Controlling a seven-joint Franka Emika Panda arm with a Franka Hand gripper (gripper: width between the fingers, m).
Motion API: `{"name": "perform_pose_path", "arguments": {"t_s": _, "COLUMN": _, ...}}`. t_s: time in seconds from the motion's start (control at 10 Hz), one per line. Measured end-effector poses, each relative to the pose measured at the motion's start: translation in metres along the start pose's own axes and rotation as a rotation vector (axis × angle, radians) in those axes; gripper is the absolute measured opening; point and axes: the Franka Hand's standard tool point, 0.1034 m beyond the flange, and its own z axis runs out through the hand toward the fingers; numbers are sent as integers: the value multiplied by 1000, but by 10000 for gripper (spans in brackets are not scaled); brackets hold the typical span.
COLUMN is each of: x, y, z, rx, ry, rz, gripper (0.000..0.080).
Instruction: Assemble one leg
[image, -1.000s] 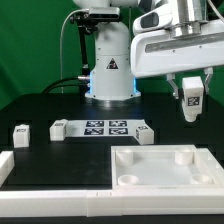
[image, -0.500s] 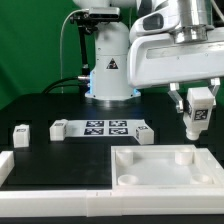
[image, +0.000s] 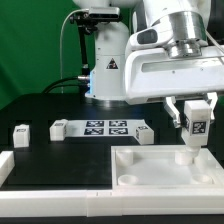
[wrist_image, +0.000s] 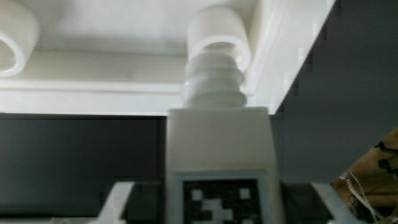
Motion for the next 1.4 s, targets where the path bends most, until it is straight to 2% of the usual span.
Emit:
{"name": "perform_pose_path", "arguments": {"t_s": 0.1, "x": -1, "y": 0, "z": 1, "rx": 0, "ry": -2, "rz": -1, "gripper": 288}}
{"name": "perform_pose_path", "arguments": {"t_s": 0.4, "x": -6, "y": 0, "z": 20, "rx": 0, "ry": -15, "rz": -2, "gripper": 288}}
{"name": "perform_pose_path", "arguments": {"t_s": 0.7, "x": 0, "y": 2, "z": 34, "rx": -4, "ry": -1, "rz": 15, "gripper": 288}}
{"name": "perform_pose_path", "arguments": {"t_s": 0.9, "x": -1, "y": 0, "z": 36, "rx": -5, "ry": 24, "rz": 16, "gripper": 288}}
{"name": "perform_pose_path", "arguments": {"t_s": 1.1, "x": -13, "y": -3, "z": 41, "rx": -1, "ry": 0, "rz": 15, "gripper": 288}}
{"name": "perform_pose_path", "arguments": {"t_s": 1.4, "x": -15, "y": -3, "z": 42, "rx": -2, "ry": 3, "rz": 10, "gripper": 288}}
